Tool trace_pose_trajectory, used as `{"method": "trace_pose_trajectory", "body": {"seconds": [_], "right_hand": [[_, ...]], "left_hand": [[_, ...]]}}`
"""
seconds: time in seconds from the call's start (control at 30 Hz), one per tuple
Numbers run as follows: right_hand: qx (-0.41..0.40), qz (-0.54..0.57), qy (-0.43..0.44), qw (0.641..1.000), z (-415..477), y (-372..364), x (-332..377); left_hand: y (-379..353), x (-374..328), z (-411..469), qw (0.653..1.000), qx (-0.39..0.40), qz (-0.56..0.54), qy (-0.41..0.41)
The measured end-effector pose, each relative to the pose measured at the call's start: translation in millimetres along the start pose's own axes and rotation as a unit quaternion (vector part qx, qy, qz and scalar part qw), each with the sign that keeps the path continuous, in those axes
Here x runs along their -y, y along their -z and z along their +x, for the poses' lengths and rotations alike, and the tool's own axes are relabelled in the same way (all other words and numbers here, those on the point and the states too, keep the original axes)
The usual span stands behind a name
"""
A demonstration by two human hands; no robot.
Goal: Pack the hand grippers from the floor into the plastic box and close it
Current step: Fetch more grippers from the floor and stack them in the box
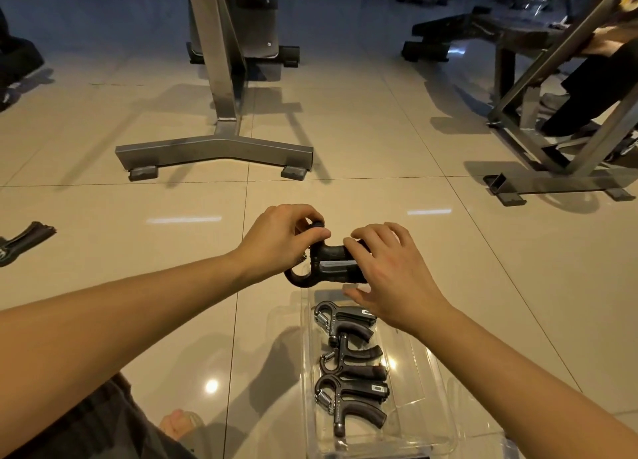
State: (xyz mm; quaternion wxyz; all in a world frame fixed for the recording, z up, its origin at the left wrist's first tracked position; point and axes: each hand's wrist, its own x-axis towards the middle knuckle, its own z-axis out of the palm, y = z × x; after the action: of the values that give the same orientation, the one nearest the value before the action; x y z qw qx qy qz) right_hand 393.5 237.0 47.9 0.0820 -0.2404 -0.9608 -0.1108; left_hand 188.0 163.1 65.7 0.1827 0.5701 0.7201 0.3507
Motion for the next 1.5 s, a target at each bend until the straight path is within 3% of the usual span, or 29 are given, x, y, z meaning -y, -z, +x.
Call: {"method": "trace_pose_trajectory", "body": {"seconds": [0.2,0.27,0.33,0.43,0.57,0.8,0.97,1.2,1.5], "right_hand": [[-0.001,0.001,0.007,1.000,-3.4,-19.0,-0.8],[0.046,0.016,-0.002,0.999,-8.1,-24.9,-3.9],[0.106,0.033,-0.020,0.994,-14.4,-32.3,-6.8],[0.219,0.093,-0.064,0.969,-28.0,-52.8,-7.0],[0.322,0.114,-0.074,0.937,-45.3,-90.6,-2.4],[0.400,0.140,-0.096,0.901,-71.9,-153.4,10.1],[0.383,0.163,-0.128,0.900,-80.4,-184.8,22.3],[0.353,0.067,-0.106,0.927,-92.6,-210.2,22.3],[0.398,0.028,-0.116,0.910,-86.9,-214.5,30.7]], "left_hand": [[-10.2,9.6,3.6,0.998,0.047,-0.031,0.031],[-12.6,21.0,2.3,0.996,0.078,-0.017,0.045],[-15.7,35.2,-4.4,0.989,0.120,0.075,0.051],[-33.2,51.6,-22.1,0.945,0.236,0.219,0.053],[-63.3,60.4,-36.8,0.911,0.331,0.237,0.069],[-78.7,85.0,-56.6,0.912,0.306,0.274,0.007],[-82.8,98.2,-60.6,0.920,0.287,0.268,-0.007],[-85.1,103.6,-60.2,0.930,0.275,0.245,-0.012],[-83.8,99.4,-61.4,0.926,0.286,0.247,-0.002]]}}
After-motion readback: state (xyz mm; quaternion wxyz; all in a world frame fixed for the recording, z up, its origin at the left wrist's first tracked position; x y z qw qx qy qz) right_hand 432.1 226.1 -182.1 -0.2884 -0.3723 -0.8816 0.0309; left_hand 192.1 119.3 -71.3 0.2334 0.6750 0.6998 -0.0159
